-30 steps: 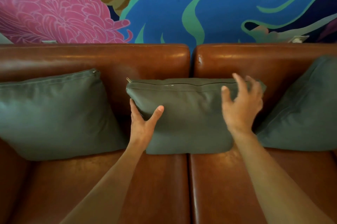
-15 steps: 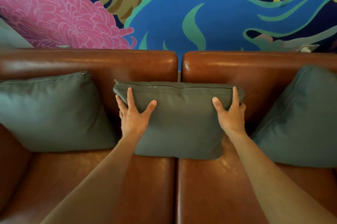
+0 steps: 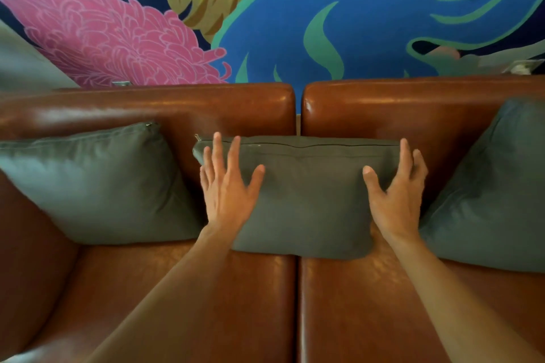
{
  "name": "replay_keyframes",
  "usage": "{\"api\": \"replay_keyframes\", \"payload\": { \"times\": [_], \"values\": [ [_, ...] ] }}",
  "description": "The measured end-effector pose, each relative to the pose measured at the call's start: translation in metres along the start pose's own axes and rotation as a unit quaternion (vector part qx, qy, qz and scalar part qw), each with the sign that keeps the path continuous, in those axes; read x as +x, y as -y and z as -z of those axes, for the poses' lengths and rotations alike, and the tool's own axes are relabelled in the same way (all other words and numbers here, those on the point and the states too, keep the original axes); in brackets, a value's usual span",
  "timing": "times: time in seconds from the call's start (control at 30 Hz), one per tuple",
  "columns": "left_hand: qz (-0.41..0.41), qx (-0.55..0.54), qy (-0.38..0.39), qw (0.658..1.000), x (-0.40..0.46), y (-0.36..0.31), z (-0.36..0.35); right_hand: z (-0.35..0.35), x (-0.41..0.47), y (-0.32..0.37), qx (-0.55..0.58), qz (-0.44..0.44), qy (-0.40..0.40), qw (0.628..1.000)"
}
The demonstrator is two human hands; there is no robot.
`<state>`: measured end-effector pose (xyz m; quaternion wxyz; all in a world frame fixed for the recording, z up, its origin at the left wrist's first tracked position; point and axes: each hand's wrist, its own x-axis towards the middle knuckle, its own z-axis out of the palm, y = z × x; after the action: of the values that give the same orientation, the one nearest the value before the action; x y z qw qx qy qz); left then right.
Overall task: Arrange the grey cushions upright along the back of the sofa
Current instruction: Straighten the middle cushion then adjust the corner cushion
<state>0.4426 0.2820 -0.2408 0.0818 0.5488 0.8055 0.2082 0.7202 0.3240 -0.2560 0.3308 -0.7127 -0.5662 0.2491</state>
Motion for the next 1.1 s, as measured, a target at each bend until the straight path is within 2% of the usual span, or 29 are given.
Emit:
{"api": "replay_keyframes", "payload": {
  "times": [0.07,0.13,0.27,0.37,0.43,0.53,0.6,0.67,0.7,0.77,0.97,1.1],
  "values": [
    [-0.018,0.033,0.077,0.996,-0.001,-0.009,-0.009,-0.013,0.001,0.006,-0.039,0.014,0.047,0.998],
    [-0.035,0.091,0.122,0.988,-0.002,-0.004,-0.017,-0.022,0.003,0.011,-0.095,-0.008,0.092,0.991],
    [-0.035,0.15,0.135,0.979,0.009,0.026,-0.018,-0.025,0.011,0.005,-0.215,-0.042,0.141,0.965],
    [-0.022,0.161,0.141,0.976,0.015,0.041,-0.015,-0.023,0.013,0.003,-0.224,-0.057,0.16,0.96],
    [0.005,0.147,0.13,0.981,0.015,0.048,-0.009,-0.016,0.014,0.007,-0.195,-0.067,0.14,0.968],
    [0.071,0.065,0.073,0.993,0.012,0.057,0.001,-0.005,0.016,0.007,-0.057,-0.12,0.071,0.989],
    [0.148,-0.064,0.046,0.986,0.011,0.061,0.002,-0.003,0.017,0.002,0.081,-0.202,0.057,0.974],
    [0.239,-0.228,0.071,0.941,0.01,0.065,-0.002,-0.004,0.017,0.001,0.196,-0.28,0.083,0.936],
    [0.263,-0.308,0.091,0.91,0.011,0.068,-0.006,-0.006,0.016,0.003,0.221,-0.301,0.101,0.922],
    [0.279,-0.397,0.112,0.867,0.011,0.071,-0.012,-0.01,0.013,0.007,0.252,-0.31,0.119,0.909],
    [0.268,-0.453,0.086,0.846,0.028,0.077,-0.01,-0.024,0.009,0.025,0.312,-0.305,0.11,0.893],
    [0.246,-0.436,0.11,0.858,0.031,0.085,-0.008,-0.022,0.011,0.024,0.28,-0.295,0.12,0.906]
  ]
}}
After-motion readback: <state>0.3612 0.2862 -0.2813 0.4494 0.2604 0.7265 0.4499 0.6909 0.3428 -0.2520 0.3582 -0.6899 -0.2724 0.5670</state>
